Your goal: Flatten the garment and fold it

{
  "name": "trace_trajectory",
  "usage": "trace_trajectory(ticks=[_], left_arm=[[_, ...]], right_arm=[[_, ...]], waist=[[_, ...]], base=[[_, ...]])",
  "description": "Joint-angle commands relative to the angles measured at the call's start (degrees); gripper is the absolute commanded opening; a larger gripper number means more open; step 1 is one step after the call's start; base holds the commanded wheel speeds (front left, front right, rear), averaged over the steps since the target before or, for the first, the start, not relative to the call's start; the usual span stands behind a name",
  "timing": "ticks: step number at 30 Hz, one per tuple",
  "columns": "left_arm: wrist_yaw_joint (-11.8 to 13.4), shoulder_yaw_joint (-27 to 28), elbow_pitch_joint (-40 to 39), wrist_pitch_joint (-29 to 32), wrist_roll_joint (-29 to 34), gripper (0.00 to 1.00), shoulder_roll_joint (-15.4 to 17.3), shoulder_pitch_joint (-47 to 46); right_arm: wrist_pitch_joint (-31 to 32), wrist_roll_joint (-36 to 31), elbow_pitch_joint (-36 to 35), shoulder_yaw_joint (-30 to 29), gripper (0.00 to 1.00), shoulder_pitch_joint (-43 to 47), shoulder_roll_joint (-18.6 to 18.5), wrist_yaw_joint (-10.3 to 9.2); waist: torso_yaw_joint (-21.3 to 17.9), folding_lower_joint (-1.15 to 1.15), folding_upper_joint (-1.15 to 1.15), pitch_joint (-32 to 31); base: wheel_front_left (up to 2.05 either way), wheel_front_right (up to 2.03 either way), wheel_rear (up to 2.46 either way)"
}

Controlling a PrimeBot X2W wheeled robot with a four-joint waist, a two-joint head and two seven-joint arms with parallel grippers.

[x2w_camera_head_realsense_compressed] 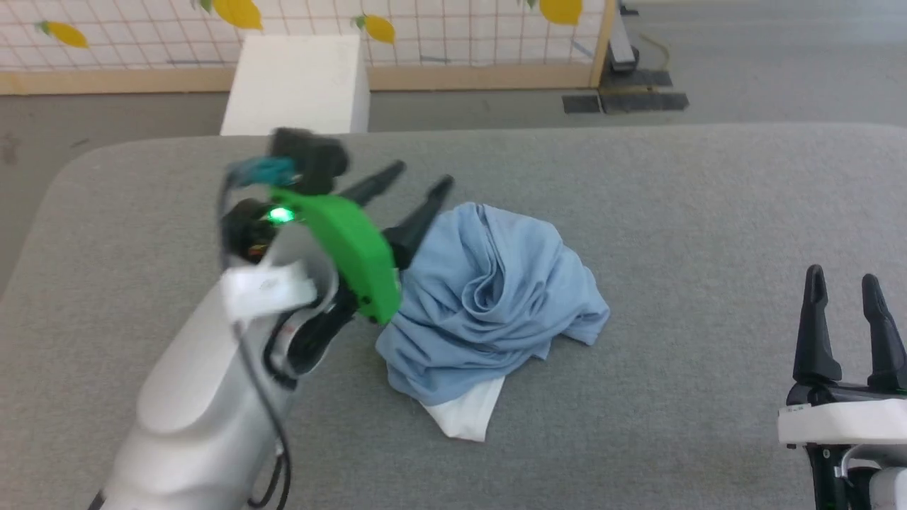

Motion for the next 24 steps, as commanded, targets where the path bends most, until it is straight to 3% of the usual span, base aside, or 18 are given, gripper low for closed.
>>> trace_trajectory(ticks=[1,7,11,18,24], left_arm=[[1.5,1.0,-2.4,-3.2,1.5,1.00,1.1,2.9],[8.1,5.4,-9.5,-22.2,8.8,1.00,1.7,14.4],[12.6,7.5,-9.8,-30.9,12.3,1.00,0.7,21.6],[17.8,11.0,-8.8,-33.0,18.3,1.00,-1.7,33.4],[16.6,15.2,-10.2,-33.1,21.0,1.00,-4.5,38.2]], right_arm=[[-0.3,-0.2,-0.2,-0.1,1.00,0.7,0.0,-0.09],[-0.3,0.5,-0.4,-0.6,1.00,1.5,0.0,-0.09],[-0.3,0.3,-0.3,-0.5,1.00,2.0,0.0,-0.09],[-0.3,0.1,-0.5,-0.1,1.00,2.8,0.0,-0.09],[-0.3,0.0,-0.4,0.0,1.00,3.5,0.0,-0.09]], waist=[[1.1,0.00,0.00,-1.2],[1.4,0.00,0.00,-1.7],[1.4,0.00,0.00,-2.2],[0.9,0.00,0.00,-2.6],[1.6,0.00,0.00,-2.6]], base=[[0.00,0.00,0.00],[0.00,0.00,0.00],[0.00,0.00,0.00],[0.00,0.00,0.00],[0.00,0.00,0.00]])
